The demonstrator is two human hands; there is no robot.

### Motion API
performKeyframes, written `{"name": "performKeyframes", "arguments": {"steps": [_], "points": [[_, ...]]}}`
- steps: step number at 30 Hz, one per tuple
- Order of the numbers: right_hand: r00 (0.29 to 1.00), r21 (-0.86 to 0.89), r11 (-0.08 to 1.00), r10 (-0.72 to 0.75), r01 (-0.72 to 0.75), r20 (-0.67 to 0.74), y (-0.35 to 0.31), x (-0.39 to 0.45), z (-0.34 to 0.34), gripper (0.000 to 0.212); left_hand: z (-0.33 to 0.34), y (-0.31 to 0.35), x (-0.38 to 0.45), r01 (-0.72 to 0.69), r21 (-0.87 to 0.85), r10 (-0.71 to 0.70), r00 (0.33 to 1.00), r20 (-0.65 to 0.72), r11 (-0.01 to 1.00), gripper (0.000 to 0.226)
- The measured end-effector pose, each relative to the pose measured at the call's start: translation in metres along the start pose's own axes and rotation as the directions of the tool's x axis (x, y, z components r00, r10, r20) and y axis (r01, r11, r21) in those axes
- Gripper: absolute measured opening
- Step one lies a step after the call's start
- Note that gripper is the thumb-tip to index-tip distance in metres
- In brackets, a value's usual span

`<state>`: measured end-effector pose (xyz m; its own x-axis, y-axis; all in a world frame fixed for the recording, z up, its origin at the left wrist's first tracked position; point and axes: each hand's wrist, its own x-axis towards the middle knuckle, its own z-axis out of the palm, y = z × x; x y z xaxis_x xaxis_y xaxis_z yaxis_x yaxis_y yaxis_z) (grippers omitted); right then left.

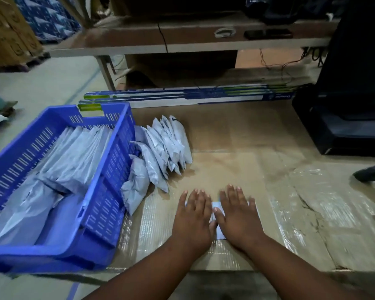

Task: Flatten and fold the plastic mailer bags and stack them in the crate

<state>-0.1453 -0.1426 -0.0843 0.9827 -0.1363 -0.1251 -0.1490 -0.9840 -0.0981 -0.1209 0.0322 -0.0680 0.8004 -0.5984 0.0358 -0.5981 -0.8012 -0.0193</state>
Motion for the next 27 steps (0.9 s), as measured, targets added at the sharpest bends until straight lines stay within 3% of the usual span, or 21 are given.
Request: {"name": "performKeyframes", "arguments": {"steps": [9,17,21,24,27], "points": [[0.996,-0.023,0.999,-0.028,0.027,-0.083,0.002,-0.002,0.008,0.070,0.027,-0.011,-0.003,0.023,-0.187,-0.026,1.000,-0.017,0.982,0.070],[0.997,0.111,0.991,-0.066,0.069,-0.031,0.011,-0.005,-0.006,0.079,0.011,-0.022,-0.014,0.055,-0.276,-0.023,0.993,0.117,0.960,0.083],[0.990,0.173,0.980,-0.081,0.100,-0.113,0.014,-0.015,-0.013,0.075,0.004,-0.022,-0.052,0.020,-0.245,-0.025,1.000,-0.016,0.969,0.080],[0.959,0.059,0.972,-0.215,0.229,-0.186,0.010,-0.041,-0.019,0.067,0.012,-0.020,-0.073,-0.077,-0.217,0.072,0.997,-0.030,0.973,0.080],[0.929,-0.033,0.937,-0.348,0.347,-0.127,0.002,-0.060,-0.018,0.065,0.014,-0.026,-0.073,-0.079,-0.199,0.088,0.995,0.038,0.977,0.081]]}}
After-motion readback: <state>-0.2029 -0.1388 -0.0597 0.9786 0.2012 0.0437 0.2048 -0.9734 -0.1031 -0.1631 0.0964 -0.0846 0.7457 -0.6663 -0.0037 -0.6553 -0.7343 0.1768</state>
